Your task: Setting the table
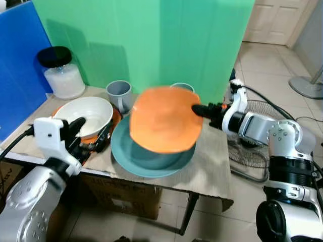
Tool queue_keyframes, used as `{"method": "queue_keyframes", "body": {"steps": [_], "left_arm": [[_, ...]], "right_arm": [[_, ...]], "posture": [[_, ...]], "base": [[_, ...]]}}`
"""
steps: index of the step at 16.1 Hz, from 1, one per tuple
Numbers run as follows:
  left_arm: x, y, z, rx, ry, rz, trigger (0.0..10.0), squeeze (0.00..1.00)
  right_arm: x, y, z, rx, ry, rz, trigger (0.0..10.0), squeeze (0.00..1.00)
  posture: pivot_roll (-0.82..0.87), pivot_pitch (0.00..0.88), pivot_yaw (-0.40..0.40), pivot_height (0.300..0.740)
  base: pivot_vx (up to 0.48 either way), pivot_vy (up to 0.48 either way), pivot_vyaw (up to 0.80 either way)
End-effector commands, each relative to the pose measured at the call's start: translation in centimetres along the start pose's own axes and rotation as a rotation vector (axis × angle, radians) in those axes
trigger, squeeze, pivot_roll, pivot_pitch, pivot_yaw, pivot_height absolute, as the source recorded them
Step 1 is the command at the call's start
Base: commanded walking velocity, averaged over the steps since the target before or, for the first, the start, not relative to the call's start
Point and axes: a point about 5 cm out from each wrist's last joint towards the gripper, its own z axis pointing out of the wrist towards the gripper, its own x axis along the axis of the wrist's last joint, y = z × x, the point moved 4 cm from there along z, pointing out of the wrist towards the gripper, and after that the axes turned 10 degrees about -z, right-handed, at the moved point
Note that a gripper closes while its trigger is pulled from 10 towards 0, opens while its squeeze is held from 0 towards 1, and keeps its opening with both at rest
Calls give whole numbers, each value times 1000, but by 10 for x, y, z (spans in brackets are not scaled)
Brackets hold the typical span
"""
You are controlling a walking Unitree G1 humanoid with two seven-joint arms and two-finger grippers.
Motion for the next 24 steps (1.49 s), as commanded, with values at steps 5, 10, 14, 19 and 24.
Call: {"method": "queue_keyframes", "body": {"steps": [5,10,14,19,24], "left_arm": [[3,0,28,-155,-12,-166,10000,235],[11,12,44,-301,-40,-236,4941,0],[-1,4,56,-201,-126,-73,0,0],[6,10,63,-177,-98,-77,0,0],[9,14,63,-202,-94,-107,0,0]], "right_arm": [[28,-35,-15,199,154,-76,0,0],[27,-48,-22,260,190,-160,0,0],[24,-50,-23,249,214,-228,0,0],[22,-52,-23,254,227,-255,0,0],[19,-53,-21,255,232,-286,0,0]], "posture": [[-66,0,19,740],[-73,0,32,740],[-76,0,41,740],[-75,0,40,740],[-73,0,40,740]], "base": [[0,0,0],[0,0,0],[0,0,0],[0,0,0],[0,0,0]]}}
